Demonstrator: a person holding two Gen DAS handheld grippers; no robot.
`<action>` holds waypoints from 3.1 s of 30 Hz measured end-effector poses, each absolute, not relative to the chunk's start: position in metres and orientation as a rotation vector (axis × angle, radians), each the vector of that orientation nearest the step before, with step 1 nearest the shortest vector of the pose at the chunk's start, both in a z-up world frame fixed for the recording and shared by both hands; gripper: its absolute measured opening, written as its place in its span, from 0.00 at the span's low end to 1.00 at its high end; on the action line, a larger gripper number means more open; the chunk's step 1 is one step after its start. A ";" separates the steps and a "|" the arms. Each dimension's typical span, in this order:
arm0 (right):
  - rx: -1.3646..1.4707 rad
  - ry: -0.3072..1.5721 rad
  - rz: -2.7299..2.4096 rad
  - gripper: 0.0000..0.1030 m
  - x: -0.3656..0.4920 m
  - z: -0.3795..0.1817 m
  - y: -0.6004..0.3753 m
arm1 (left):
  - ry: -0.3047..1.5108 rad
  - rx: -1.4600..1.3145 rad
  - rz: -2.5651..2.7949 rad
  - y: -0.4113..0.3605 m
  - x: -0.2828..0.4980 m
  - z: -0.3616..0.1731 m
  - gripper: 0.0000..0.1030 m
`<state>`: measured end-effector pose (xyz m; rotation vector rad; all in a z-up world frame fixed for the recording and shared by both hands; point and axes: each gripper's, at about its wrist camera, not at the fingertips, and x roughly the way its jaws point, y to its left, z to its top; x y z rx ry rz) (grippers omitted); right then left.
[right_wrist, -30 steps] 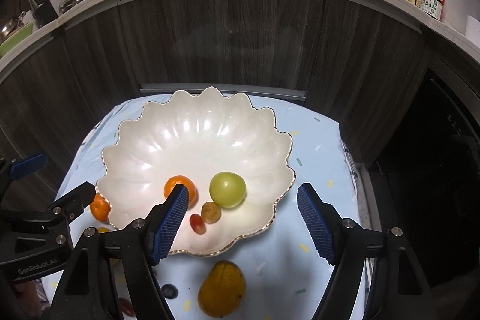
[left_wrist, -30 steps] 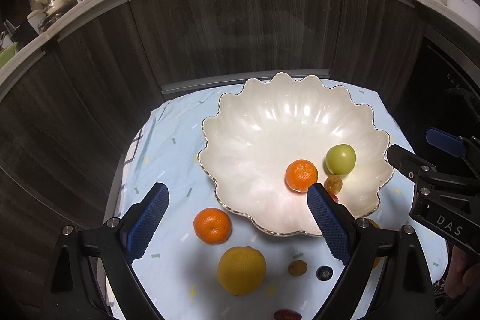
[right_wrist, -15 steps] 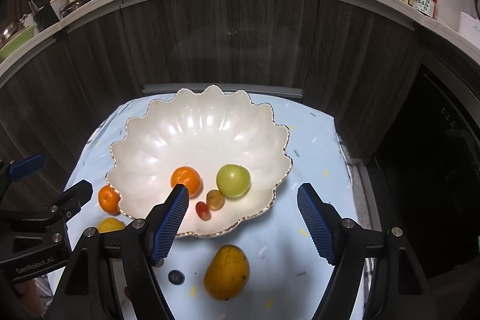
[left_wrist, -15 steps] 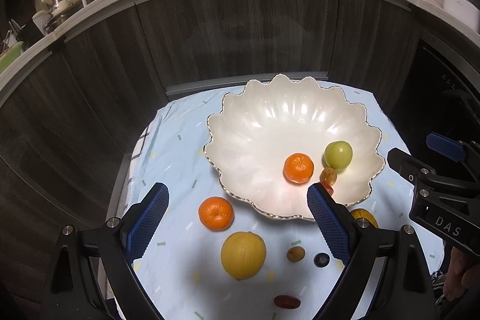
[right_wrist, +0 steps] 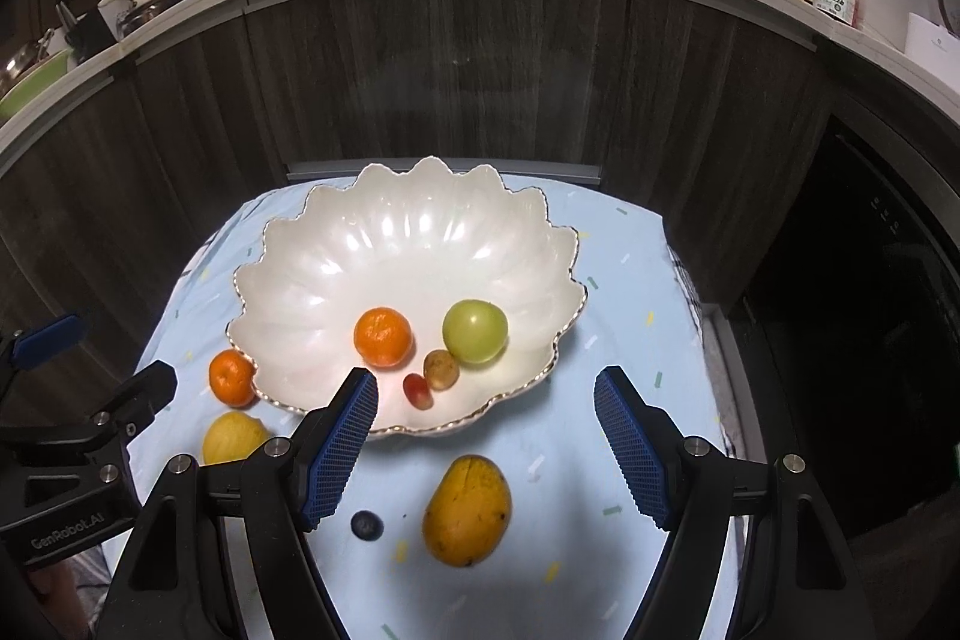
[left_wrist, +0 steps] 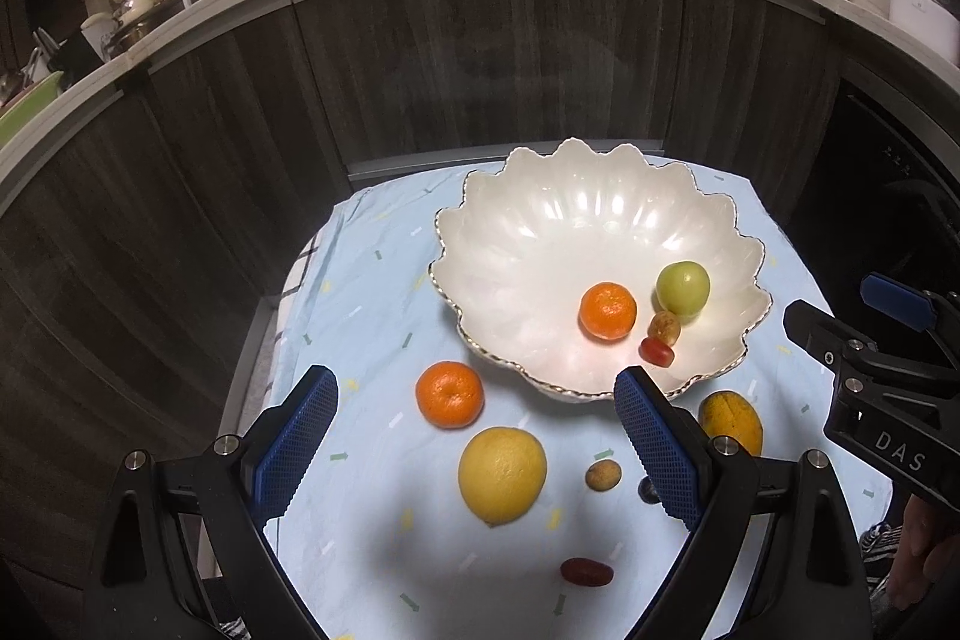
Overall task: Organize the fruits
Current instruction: 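Withdraw both tools from the bowl toward the dark red date and mango, then close left gripper on dark red date while right gripper closes on mango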
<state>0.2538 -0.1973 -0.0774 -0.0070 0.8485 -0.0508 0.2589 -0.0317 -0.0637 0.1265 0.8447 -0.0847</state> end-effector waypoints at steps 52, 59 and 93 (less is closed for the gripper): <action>-0.060 0.954 0.034 0.73 0.219 -0.152 -0.206 | 0.911 0.116 -0.187 -0.068 0.179 -0.153 0.74; -0.063 0.951 0.026 0.73 0.222 -0.161 -0.203 | 0.930 0.115 -0.203 -0.069 0.180 -0.167 0.62; -0.024 1.021 0.070 0.55 0.238 -0.204 -0.198 | 0.947 0.164 -0.226 -0.077 0.188 -0.196 0.30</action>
